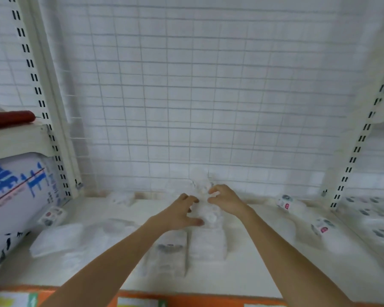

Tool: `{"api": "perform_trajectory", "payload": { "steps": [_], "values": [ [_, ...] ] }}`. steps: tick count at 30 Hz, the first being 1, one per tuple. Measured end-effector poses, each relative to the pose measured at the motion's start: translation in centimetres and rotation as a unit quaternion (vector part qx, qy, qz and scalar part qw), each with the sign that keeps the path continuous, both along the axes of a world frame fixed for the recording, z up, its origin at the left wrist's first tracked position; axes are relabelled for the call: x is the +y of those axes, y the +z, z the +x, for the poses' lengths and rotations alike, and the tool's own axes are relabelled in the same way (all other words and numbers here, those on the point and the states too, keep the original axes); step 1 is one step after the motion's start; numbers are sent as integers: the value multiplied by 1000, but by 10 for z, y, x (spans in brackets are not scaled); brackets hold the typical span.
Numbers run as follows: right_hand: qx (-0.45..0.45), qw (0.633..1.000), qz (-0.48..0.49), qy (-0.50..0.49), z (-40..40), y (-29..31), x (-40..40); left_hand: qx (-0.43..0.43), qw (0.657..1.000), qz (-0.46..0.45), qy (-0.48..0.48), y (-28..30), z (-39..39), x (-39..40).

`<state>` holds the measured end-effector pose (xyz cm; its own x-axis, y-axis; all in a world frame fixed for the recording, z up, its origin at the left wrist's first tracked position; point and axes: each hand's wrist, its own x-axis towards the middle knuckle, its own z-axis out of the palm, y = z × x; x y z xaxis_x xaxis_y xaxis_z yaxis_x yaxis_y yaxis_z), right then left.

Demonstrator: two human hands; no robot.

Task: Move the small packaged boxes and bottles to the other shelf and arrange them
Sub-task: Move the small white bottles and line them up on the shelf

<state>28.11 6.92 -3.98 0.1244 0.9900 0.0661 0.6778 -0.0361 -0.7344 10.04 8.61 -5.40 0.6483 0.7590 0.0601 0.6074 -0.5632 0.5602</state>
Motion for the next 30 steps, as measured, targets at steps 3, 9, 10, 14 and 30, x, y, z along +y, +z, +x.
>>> {"api": "perform_trajectory", "payload": {
  "steps": [3,9,10,14,30],
  "values": [
    [-4,1000,-2,-13,-2,-1,5,-6,1000,9,-12,0,-7,11],
    [-65,998,-18,4,-8,0,12,-29,998,-38,-35,0,-50,34],
    [-83,996,-22,13,-8,-1,11,-36,998,-45,-33,0,-57,36],
    [-109,993,-26,22,-7,-4,6,-46,996,-75,7,-3,-78,43],
    [52,998,18,-33,-9,-4,-36,-143,979,-113,90,-4,-83,39]
  ]
}}
